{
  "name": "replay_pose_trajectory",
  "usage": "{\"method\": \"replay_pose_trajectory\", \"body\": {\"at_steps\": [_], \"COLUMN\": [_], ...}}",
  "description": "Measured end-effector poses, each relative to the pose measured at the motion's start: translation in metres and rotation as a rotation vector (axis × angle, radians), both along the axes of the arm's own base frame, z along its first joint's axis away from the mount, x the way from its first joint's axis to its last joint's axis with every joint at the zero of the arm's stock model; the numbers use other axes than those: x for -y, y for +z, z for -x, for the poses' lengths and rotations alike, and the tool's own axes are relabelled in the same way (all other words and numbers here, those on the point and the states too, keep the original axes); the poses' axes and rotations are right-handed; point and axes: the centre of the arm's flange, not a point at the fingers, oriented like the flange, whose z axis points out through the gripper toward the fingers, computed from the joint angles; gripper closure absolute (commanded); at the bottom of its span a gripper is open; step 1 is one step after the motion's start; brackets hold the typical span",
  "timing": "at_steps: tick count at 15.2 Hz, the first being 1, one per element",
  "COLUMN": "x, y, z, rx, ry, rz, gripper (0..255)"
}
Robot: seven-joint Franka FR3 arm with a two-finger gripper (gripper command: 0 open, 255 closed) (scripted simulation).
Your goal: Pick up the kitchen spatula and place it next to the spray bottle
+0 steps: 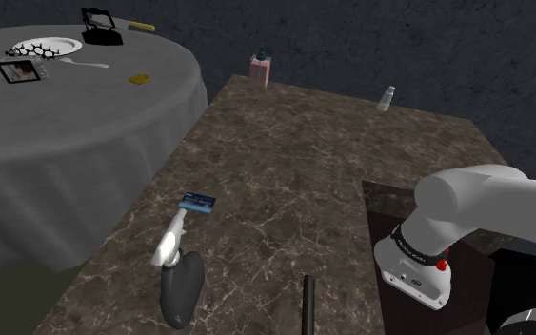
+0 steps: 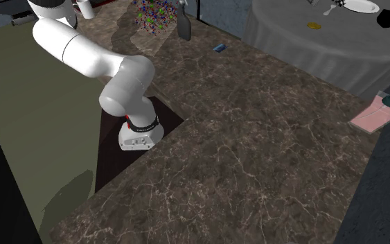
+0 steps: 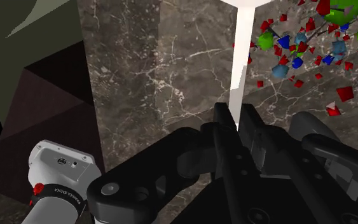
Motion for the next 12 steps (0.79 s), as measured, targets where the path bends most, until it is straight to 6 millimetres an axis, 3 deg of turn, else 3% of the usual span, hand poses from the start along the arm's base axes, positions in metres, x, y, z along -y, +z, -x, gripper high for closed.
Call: {"method": "replay_pose_trajectory", "body": {"at_steps": [8, 12], "x": [0.001, 0.004], "y": [-0.043, -0.046], "z": [0.0, 0.001], "rx": [0.001, 0.013], "ry": [-0.001, 0.003], "rz": [-0.001, -0.026], "gripper": [255, 255]}}
